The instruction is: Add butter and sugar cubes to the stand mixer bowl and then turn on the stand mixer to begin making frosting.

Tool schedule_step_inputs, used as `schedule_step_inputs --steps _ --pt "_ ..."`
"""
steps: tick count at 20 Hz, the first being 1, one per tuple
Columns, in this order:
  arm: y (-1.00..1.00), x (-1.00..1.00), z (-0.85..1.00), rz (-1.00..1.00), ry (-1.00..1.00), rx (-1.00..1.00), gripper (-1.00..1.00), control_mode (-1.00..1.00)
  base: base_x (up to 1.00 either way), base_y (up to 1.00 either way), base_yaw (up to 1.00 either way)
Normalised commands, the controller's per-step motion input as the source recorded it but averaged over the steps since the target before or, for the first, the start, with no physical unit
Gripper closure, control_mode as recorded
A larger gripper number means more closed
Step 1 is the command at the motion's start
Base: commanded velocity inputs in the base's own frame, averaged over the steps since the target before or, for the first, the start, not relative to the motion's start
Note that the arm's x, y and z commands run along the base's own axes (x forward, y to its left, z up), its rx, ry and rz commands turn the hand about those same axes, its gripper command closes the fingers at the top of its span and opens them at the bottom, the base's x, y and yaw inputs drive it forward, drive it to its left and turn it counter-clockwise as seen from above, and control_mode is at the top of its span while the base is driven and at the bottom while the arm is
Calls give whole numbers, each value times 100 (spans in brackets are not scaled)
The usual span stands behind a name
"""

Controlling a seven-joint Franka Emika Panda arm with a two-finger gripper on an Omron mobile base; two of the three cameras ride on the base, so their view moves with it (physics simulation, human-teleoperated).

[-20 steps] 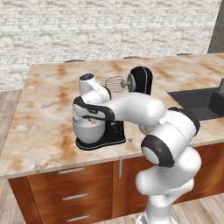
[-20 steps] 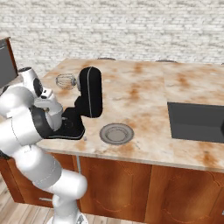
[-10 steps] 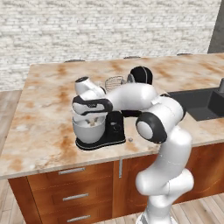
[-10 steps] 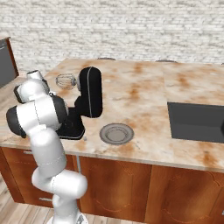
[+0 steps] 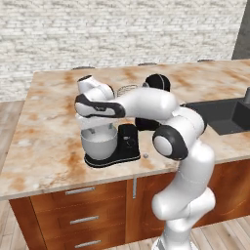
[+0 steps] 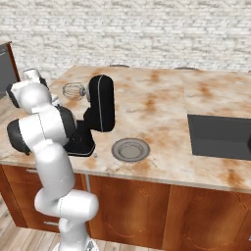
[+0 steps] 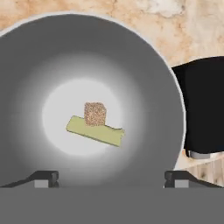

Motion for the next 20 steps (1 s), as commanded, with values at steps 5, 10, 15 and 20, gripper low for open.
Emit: schedule_step_inputs --steps 5,10,15,20 --pt "-49 -98 56 -6 0 3 -100 -100 0 0 0" --pt "-100 -85 -9 -1 0 2 -100 -100 0 0 0" --pt "-100 -89 -15 1 -13 9 -100 -100 0 0 0" --pt "-100 -33 0 9 -20 34 -100 -100 0 0 0"
